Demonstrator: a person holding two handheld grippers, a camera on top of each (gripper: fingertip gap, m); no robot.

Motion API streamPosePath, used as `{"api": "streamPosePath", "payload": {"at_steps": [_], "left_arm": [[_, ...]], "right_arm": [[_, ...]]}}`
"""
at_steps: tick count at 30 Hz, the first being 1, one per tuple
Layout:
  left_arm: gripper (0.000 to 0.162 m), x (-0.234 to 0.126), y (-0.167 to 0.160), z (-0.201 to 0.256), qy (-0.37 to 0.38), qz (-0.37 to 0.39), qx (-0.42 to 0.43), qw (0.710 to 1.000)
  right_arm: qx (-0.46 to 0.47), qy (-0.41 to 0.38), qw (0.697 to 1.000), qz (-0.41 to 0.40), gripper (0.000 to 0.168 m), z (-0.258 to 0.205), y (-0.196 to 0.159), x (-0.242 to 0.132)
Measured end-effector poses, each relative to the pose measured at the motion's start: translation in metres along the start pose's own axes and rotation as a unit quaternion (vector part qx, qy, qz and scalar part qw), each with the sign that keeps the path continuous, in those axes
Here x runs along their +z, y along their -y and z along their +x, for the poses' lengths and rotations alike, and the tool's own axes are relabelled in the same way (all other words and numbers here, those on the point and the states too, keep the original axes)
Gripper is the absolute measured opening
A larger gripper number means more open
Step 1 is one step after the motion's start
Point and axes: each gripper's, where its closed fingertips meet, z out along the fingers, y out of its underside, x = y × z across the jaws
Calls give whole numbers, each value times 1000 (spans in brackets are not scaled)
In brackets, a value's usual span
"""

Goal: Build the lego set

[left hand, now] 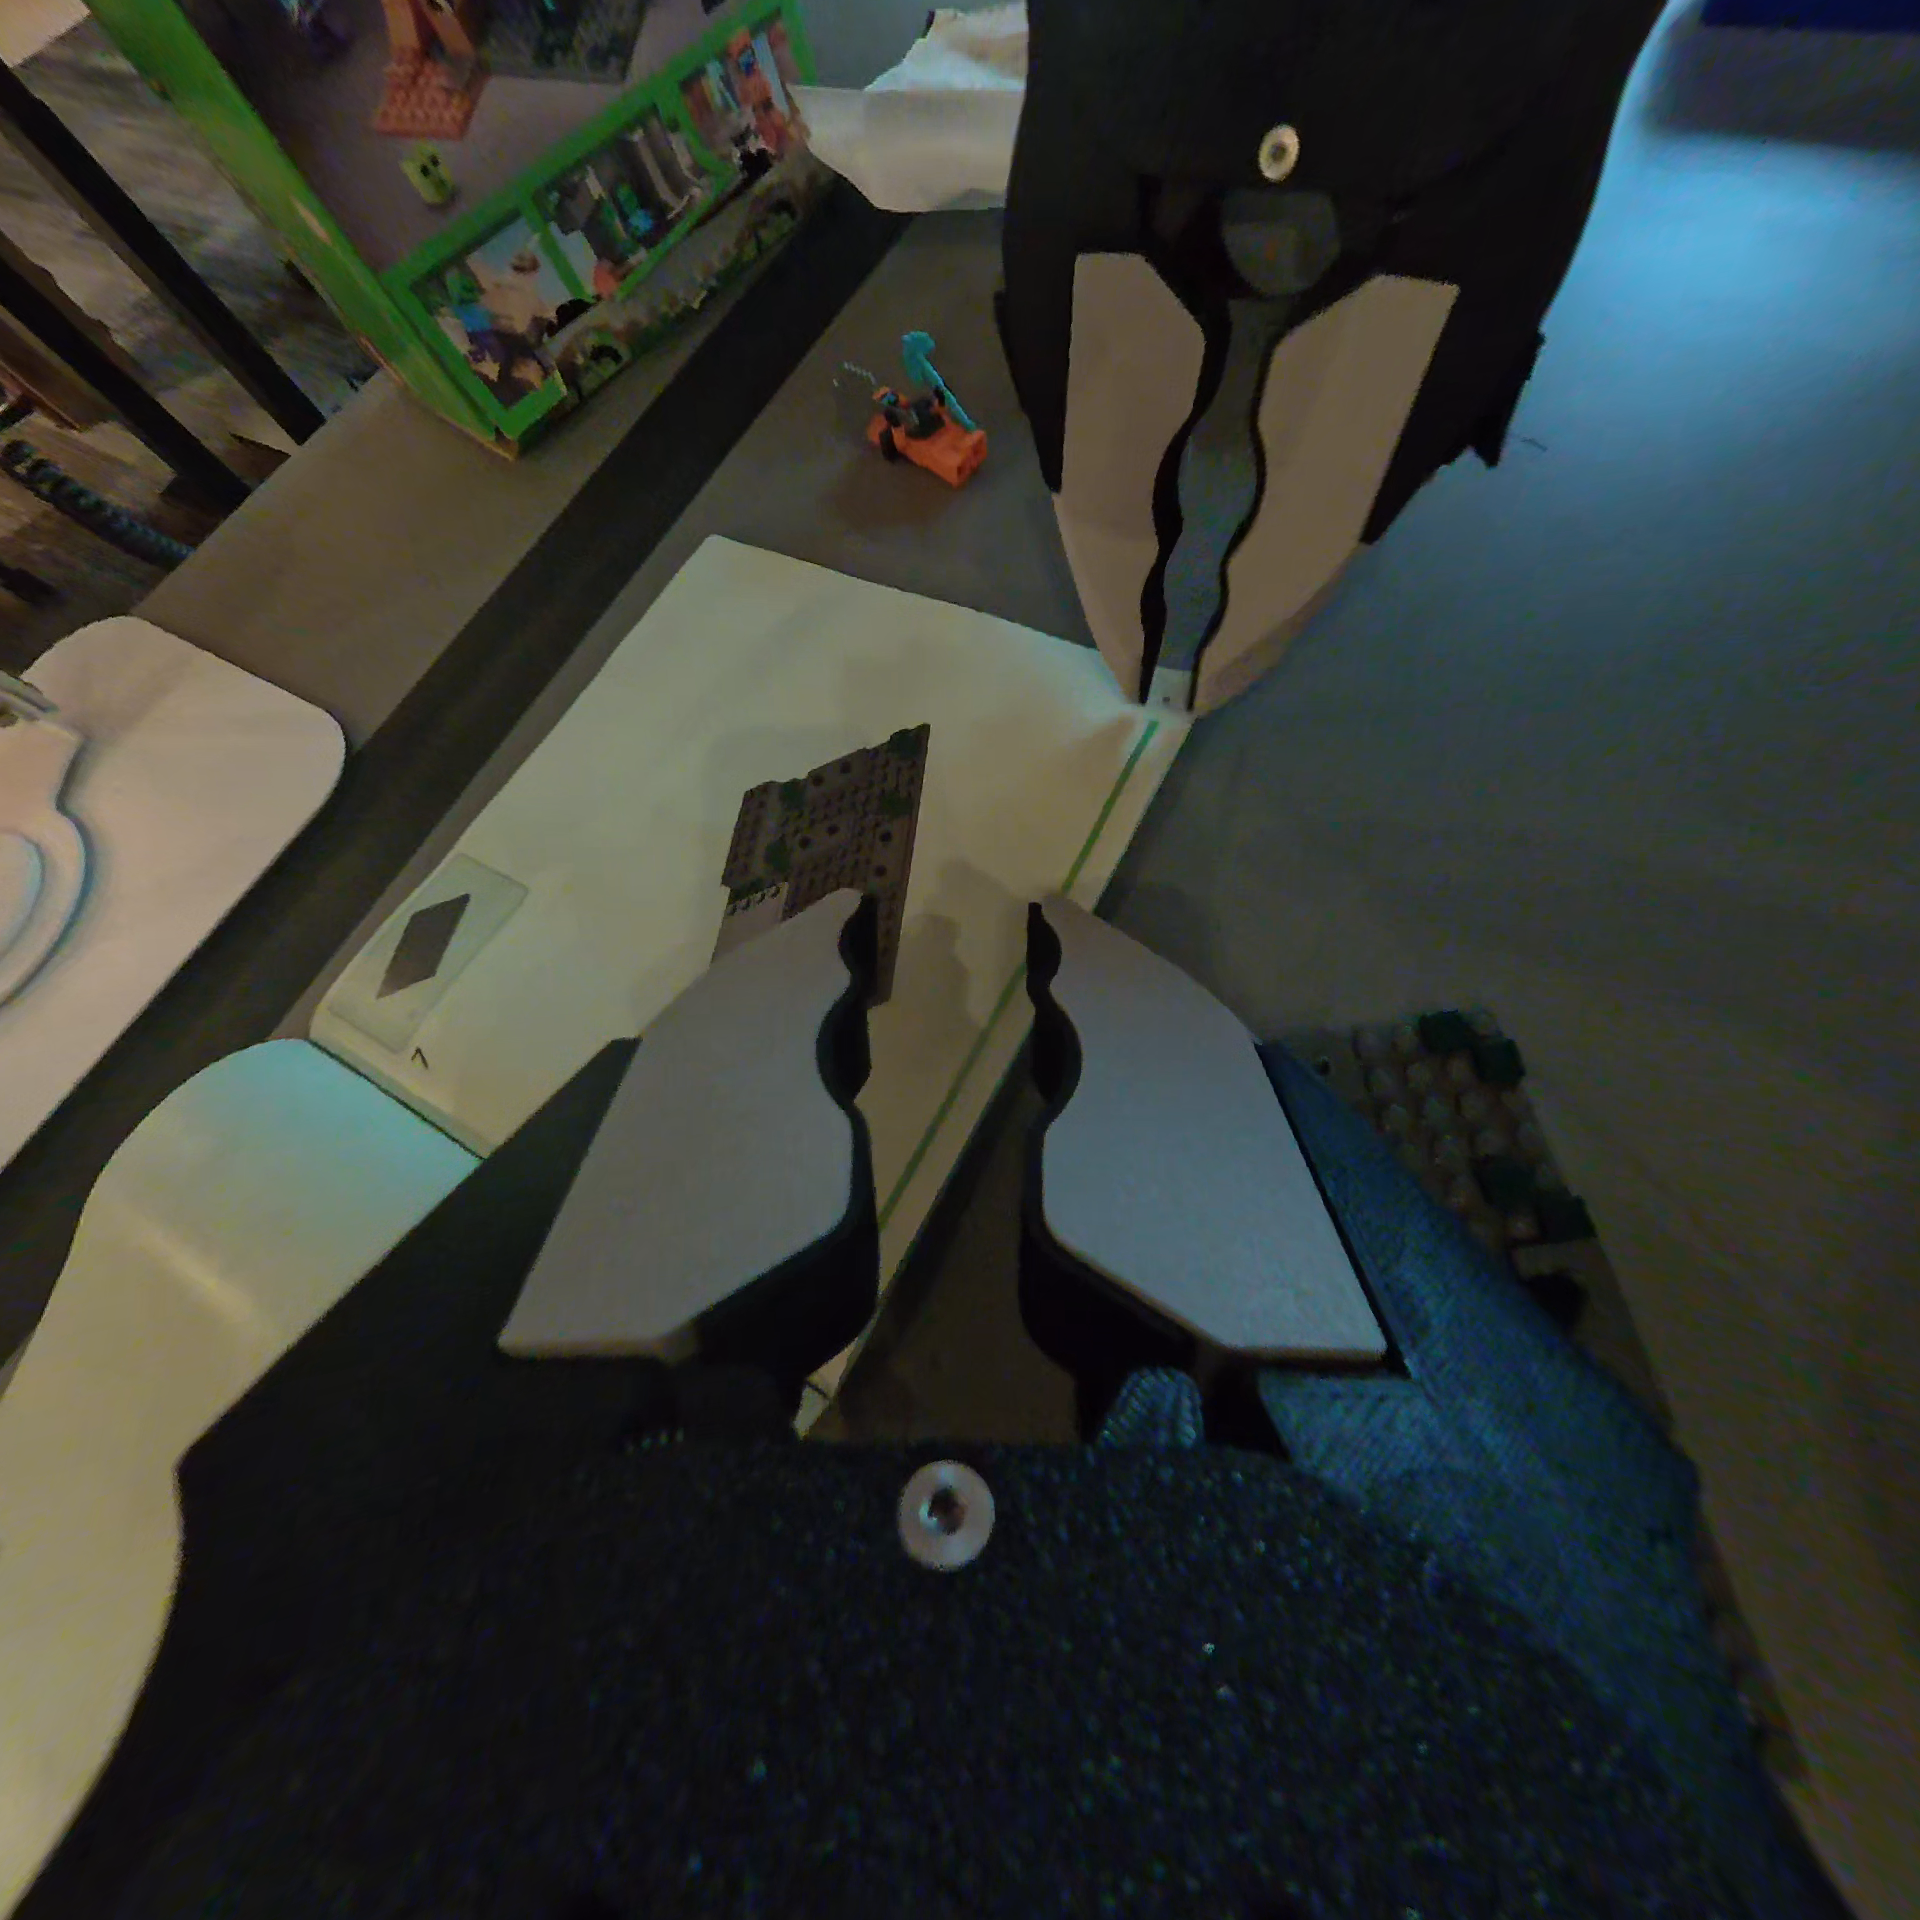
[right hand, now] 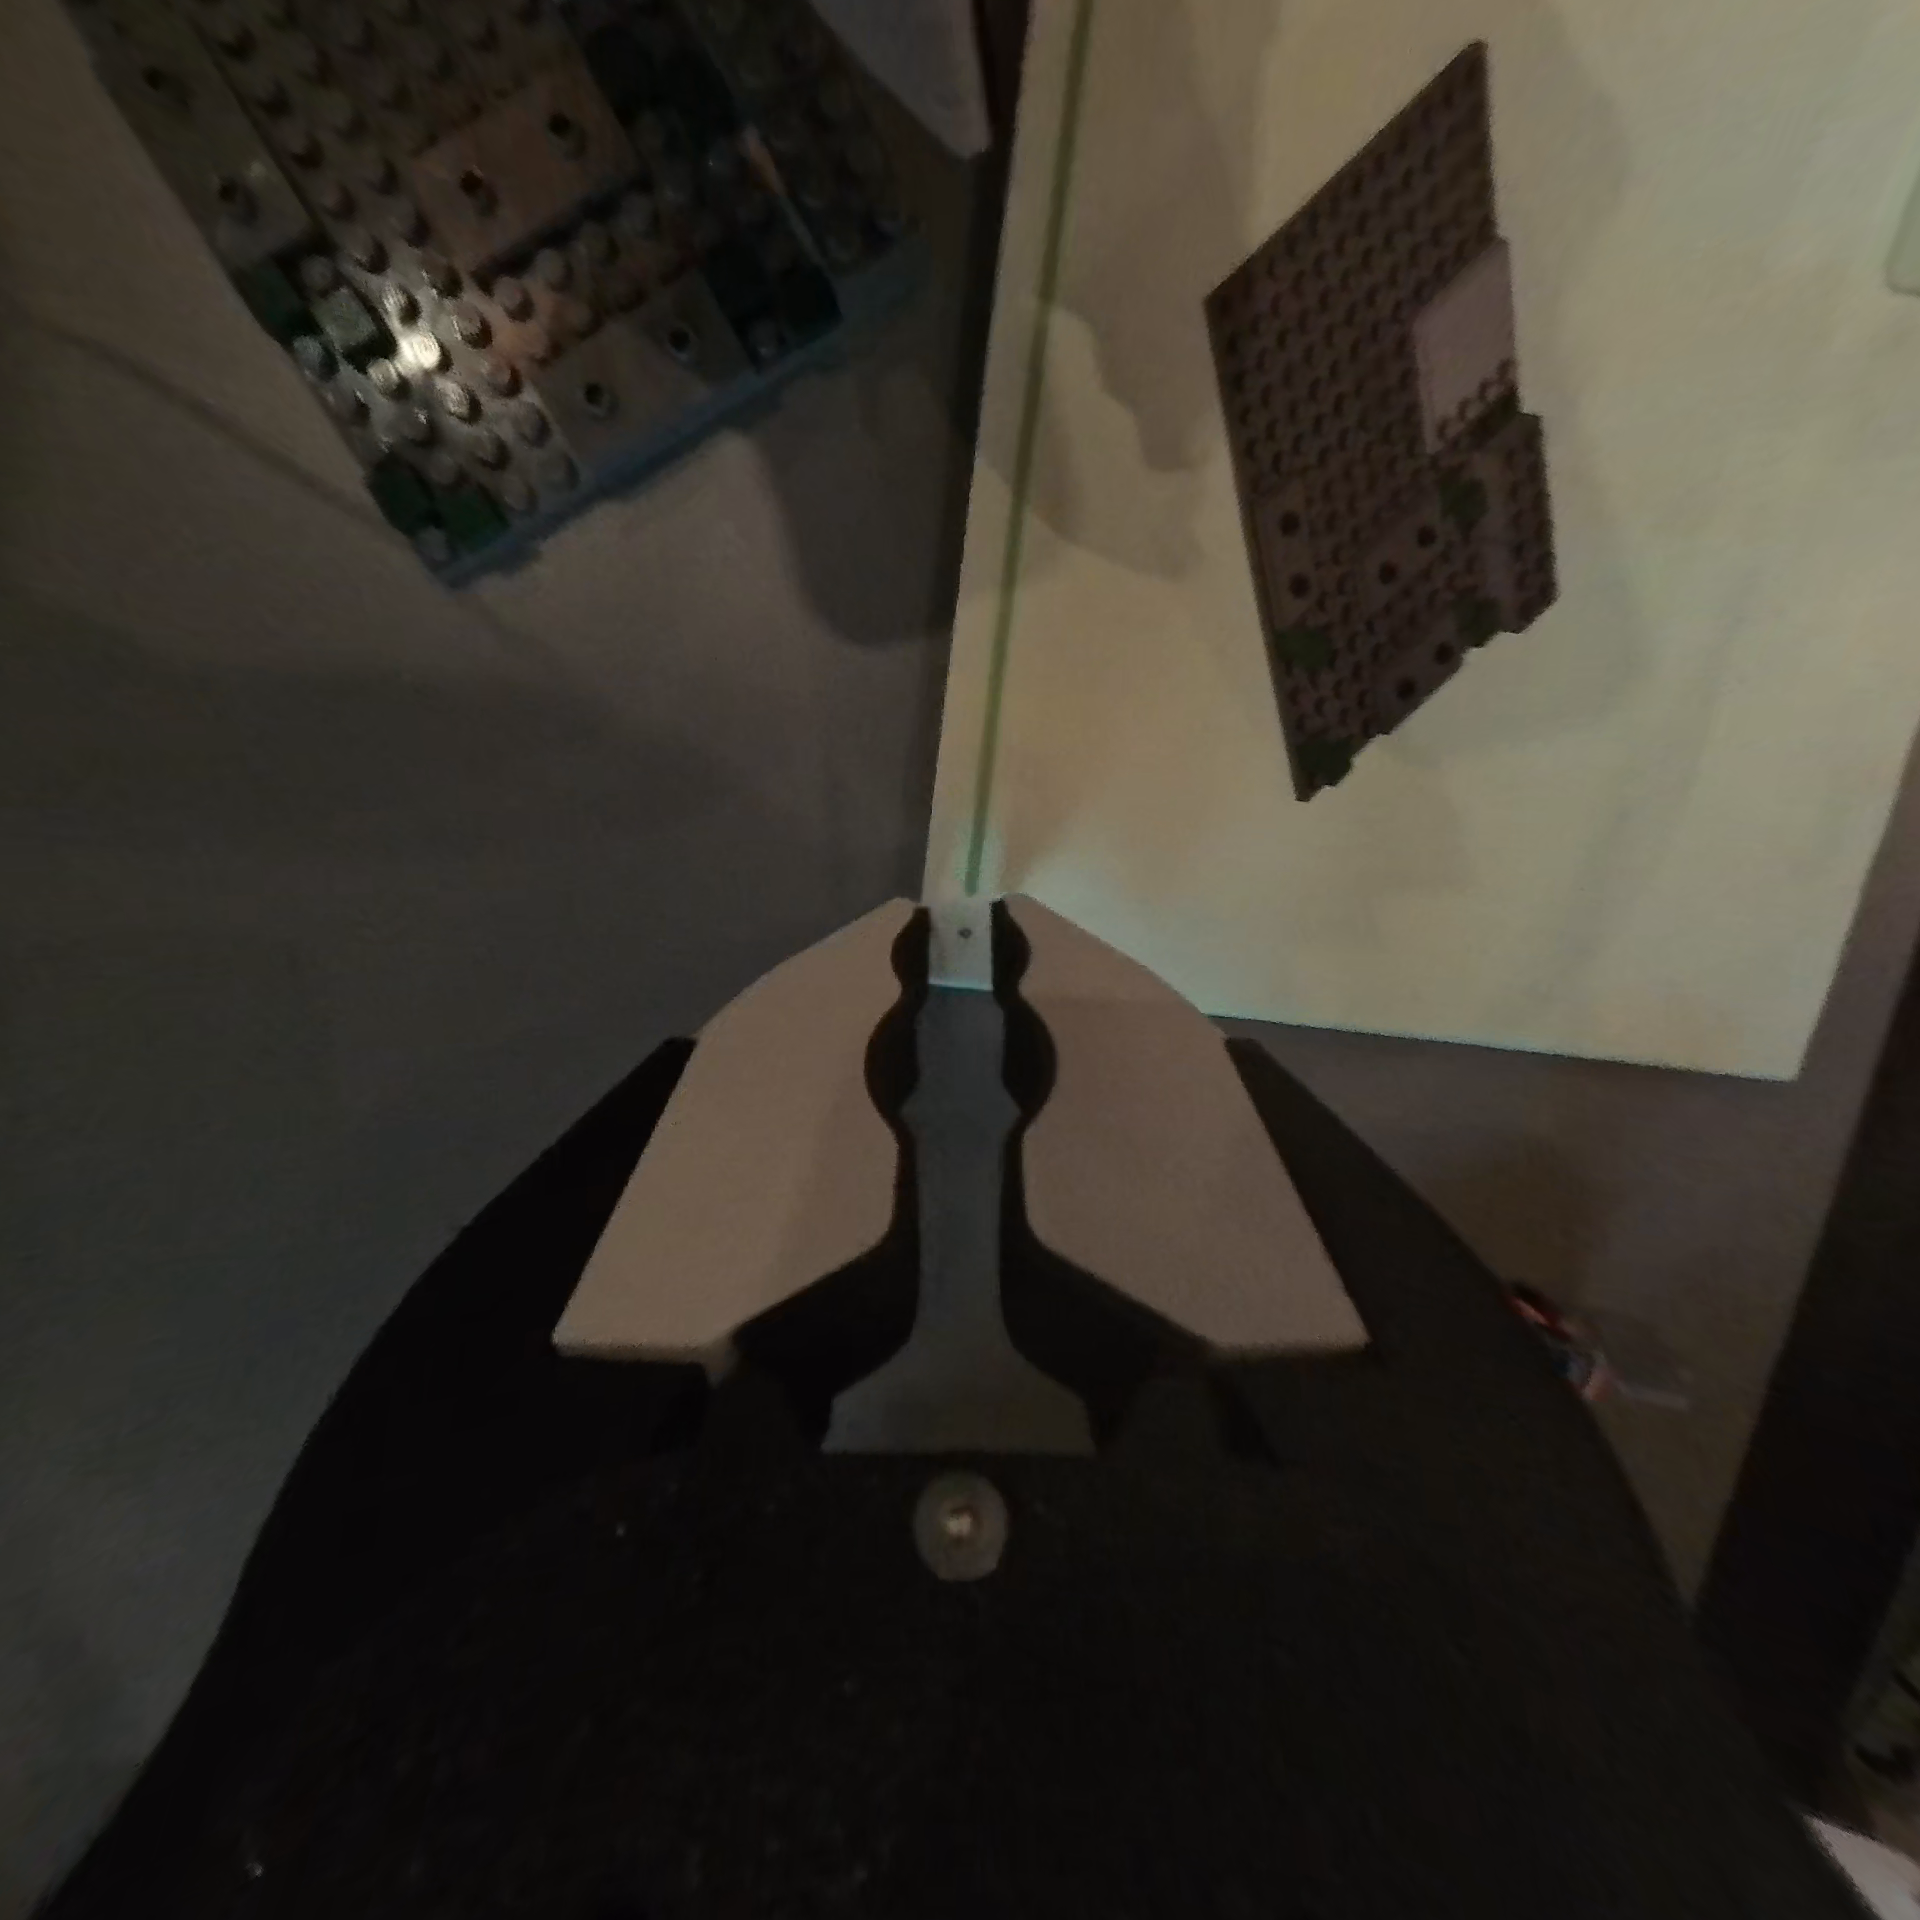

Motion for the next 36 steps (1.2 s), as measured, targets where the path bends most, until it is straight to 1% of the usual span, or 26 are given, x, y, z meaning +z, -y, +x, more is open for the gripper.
{"api": "streamPosePath", "payload": {"at_steps": [2, 4, 7, 8, 22, 26, 31, 34, 36], "left_arm": [[27, 0, -1, 0, -1, 0, -2, 1000], [27, 0, -1, 1, -1, -1, -1, 1000], [27, -1, -2, 1, -1, -2, 0, 1000], [27, -1, -2, 1, -1, -2, 0, 1000], [28, 2, -4, 8, -17, -6, 8, 1000], [37, 10, -1, 19, -44, -12, 17, 999], [37, 32, 10, 31, -65, -9, 35, 997], [37, 46, 9, 30, -60, -30, 52, 996], [36, 48, 10, 30, -60, -29, 54, 996]], "right_arm": [[-4, -1, 1000, -5, 13, 0, -1, 2], [-2, -1, 1000, -4, 12, 0, 0, 2], [-2, 2, 1000, -4, 1, 0, -1, 2], [1, 3, 1000, -4, 0, 1, -1, 2], [47, 46, 998, 3, 0, 10, 8, -17], [47, 48, 998, 4, 0, 13, 15, -23], [45, 44, 998, 6, 0, 18, 22, -30], [38, 39, 999, 2, 0, 17, 19, -29], [24, 29, 999, 0, 0, 15, 13, -23]]}}
